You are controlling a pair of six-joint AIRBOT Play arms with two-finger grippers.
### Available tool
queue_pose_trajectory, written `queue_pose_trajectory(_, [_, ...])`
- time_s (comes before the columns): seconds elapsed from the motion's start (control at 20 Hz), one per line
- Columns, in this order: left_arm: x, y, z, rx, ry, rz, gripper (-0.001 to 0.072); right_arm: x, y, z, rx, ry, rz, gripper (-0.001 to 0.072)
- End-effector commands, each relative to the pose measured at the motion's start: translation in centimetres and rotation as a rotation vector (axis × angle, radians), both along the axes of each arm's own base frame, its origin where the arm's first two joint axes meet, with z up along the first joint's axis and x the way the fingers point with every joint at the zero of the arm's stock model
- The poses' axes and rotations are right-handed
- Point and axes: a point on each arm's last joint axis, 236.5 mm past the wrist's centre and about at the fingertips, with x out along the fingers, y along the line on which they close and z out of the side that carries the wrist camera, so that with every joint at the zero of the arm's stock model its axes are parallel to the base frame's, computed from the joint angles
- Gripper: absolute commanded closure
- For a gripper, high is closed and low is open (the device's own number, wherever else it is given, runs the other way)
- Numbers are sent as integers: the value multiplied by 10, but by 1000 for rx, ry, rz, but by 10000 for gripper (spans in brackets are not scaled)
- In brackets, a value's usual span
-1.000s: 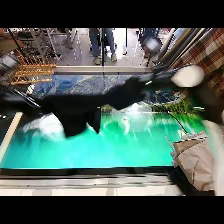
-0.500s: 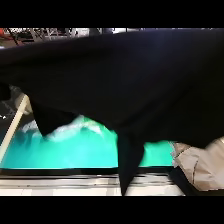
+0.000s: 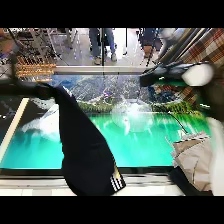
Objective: Fold the clothes and pants, and hang the long-sleeved shirts on hangers.
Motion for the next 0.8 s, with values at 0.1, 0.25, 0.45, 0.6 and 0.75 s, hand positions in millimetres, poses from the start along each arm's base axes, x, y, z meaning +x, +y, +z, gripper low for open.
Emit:
queue_pose_trajectory(0.1, [49, -5, -182, -63, 394, 53, 684, 34, 51, -156, 234, 335, 145, 242])
queue_pose_trajectory(0.25, [52, -6, -189, -64, 401, 60, 684, -55, 84, -197, 194, 675, 378, 144])
queue_pose_trajectory(0.45, [52, -5, -179, -63, 384, 60, 684, -152, 151, -222, 233, 935, 585, 145])
queue_pose_trajectory(0.6, [51, -5, -175, -62, 375, 61, 684, -219, 178, -246, 170, 1075, 694, 146])
queue_pose_trajectory(0.75, [51, -3, -174, -63, 375, 63, 684, -260, 195, -259, 122, 1135, 754, 149])
